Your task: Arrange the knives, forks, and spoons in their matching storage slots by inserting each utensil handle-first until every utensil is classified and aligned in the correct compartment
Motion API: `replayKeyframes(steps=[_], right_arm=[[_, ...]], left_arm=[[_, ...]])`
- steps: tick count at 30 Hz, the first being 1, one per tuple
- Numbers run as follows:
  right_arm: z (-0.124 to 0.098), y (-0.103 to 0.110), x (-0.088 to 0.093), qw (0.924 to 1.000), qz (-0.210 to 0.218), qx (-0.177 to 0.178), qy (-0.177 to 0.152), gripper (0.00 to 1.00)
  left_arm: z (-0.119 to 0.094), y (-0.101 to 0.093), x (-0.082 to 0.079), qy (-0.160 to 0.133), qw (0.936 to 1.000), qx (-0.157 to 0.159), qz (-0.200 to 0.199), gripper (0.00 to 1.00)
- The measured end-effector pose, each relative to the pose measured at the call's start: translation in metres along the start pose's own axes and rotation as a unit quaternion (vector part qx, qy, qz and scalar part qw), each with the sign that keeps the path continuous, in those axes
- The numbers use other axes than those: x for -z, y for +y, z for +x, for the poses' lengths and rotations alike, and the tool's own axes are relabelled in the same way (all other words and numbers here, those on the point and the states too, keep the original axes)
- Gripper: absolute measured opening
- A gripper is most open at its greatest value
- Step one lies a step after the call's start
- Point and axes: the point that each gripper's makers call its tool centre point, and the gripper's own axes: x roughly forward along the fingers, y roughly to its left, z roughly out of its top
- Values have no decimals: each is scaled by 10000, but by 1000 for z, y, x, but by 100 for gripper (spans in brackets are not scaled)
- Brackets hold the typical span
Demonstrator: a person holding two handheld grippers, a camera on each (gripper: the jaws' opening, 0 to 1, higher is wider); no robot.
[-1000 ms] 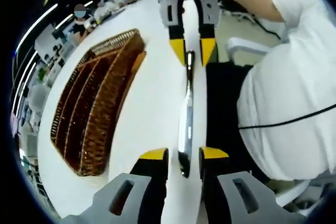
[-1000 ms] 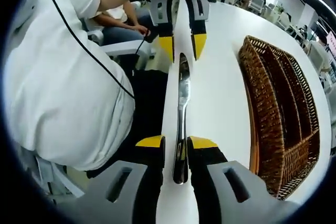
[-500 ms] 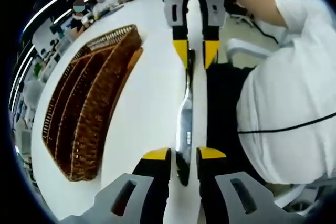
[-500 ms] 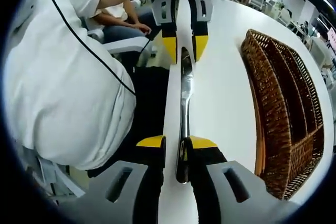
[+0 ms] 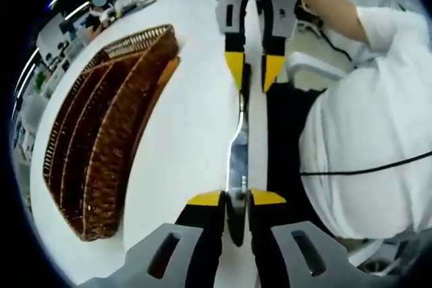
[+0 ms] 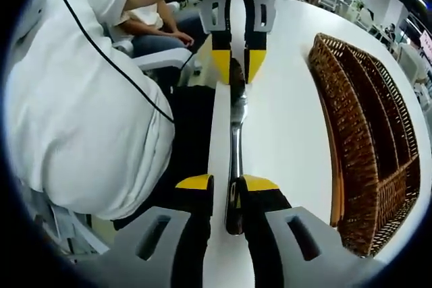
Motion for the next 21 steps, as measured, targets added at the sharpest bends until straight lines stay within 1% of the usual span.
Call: replayKeyframes(steps=[6, 9, 13, 15, 16, 21], right_arm=[[0, -1, 0, 10000, 20, 0, -21, 16], [0, -1, 0, 10000, 45, 1, -26, 15], [0, -1, -1, 10000, 88, 5, 4, 15], [0, -2, -1, 9999, 100, 9, 7, 15], [0, -2, -1, 9999, 129, 12, 6, 15], [1, -4, -1, 9998, 215, 22, 48, 15]], left_arm=[[0, -1, -1, 37, 10000, -23, 50, 11], [0, -1, -1, 19, 9999, -103, 115, 11], [-1, -2, -1, -19, 9991, -309, 280, 11], [-1, -2, -1, -27, 9988, -363, 318, 10], [-1, -2, -2, -44, 9981, -463, 394, 10], [-1, -4, -3, -127, 9954, -739, 599, 10]])
